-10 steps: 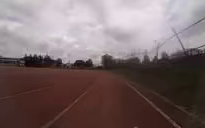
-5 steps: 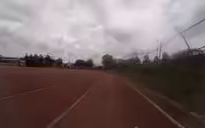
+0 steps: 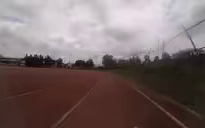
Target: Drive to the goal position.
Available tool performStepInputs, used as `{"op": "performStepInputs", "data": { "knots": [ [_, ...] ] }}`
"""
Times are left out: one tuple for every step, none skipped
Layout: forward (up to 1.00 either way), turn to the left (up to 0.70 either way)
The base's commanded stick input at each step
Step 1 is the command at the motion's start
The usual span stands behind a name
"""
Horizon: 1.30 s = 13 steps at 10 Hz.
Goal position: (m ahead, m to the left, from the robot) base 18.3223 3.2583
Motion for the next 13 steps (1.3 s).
{"op": "performStepInputs", "data": {
  "knots": [
    [0.7, 0.0],
    [0.7, 0.0],
    [0.7, 0.0],
    [0.7, 0.0],
    [0.7, 0.0],
    [0.7, 0.0],
    [0.7, 0.0],
    [0.7, 0.0],
    [0.7, 0.0],
    [0.7, 0.0],
    [0.7, 0.0],
    [0.7, 0.0],
    [0.7, 0.0]
  ]
}}
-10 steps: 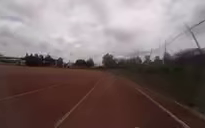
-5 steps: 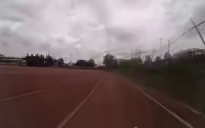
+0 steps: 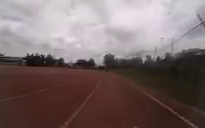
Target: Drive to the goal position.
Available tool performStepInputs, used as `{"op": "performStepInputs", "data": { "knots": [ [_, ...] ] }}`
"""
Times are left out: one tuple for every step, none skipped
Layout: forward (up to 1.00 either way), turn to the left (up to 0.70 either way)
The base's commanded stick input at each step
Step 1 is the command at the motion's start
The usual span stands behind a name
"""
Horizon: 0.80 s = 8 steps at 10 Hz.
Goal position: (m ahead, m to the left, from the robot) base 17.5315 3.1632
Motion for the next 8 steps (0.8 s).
{"op": "performStepInputs", "data": {
  "knots": [
    [0.7, 0.0],
    [0.7, 0.0],
    [0.7, 0.0],
    [0.7, 0.0],
    [0.7, 0.0],
    [0.7, 0.0],
    [0.7, 0.0],
    [0.7, 0.0]
  ]
}}
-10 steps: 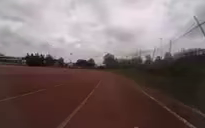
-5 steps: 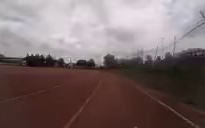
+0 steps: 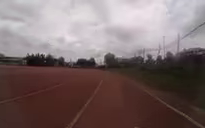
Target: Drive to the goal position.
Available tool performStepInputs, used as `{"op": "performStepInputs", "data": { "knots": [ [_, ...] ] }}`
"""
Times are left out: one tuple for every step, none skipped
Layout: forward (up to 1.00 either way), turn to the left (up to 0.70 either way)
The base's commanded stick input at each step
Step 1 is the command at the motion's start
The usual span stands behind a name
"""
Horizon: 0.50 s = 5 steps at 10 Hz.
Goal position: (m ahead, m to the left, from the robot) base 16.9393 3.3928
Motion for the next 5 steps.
{"op": "performStepInputs", "data": {
  "knots": [
    [0.7, 0.0],
    [0.7, 0.0],
    [0.7, 0.0],
    [0.7, 0.0],
    [0.7, 0.0]
  ]
}}
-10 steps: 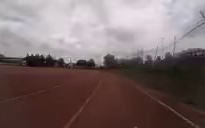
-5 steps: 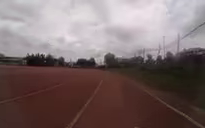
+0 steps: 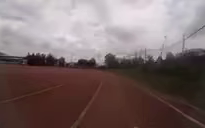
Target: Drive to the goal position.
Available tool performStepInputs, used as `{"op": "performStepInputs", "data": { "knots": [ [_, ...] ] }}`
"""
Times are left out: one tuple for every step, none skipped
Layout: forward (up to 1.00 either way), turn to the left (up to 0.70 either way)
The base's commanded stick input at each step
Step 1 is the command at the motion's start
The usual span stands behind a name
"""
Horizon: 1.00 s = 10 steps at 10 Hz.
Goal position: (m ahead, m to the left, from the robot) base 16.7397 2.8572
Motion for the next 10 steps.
{"op": "performStepInputs", "data": {
  "knots": [
    [0.7, 0.0],
    [0.7, 0.0],
    [0.7, 0.0],
    [0.7, 0.0],
    [0.7, 0.0],
    [0.7, 0.0],
    [0.7, 0.0],
    [0.7, 0.0],
    [0.7, 0.0],
    [0.7, 0.0]
  ]
}}
